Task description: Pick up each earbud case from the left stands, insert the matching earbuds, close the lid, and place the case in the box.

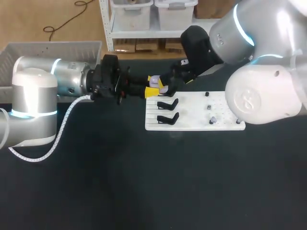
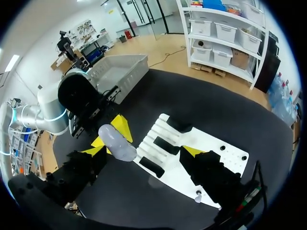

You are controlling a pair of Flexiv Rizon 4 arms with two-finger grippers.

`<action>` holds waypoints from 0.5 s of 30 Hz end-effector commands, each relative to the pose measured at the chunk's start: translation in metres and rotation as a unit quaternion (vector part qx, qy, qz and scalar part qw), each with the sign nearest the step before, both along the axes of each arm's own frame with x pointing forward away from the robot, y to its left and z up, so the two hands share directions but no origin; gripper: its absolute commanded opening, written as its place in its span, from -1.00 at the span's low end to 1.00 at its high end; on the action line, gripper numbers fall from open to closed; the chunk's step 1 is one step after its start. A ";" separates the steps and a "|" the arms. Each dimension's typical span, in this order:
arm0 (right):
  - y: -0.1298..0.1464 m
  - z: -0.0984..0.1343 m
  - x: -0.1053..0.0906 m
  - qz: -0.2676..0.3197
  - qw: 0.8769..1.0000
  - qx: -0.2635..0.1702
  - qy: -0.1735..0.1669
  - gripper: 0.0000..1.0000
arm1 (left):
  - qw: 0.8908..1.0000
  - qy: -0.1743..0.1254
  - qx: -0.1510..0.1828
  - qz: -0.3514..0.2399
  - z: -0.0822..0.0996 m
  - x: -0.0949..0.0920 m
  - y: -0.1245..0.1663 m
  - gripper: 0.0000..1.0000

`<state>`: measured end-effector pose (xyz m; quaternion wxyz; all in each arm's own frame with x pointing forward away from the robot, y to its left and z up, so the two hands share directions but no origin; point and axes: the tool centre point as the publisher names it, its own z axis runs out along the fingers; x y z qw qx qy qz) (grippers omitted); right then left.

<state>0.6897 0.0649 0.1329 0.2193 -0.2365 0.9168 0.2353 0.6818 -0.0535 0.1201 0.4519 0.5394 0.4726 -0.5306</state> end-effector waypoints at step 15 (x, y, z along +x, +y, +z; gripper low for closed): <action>-0.045 0.043 -0.005 -0.031 0.992 -0.086 -0.092 1.00 | 1.000 -0.001 -0.001 0.001 0.000 -0.002 0.000 -1.00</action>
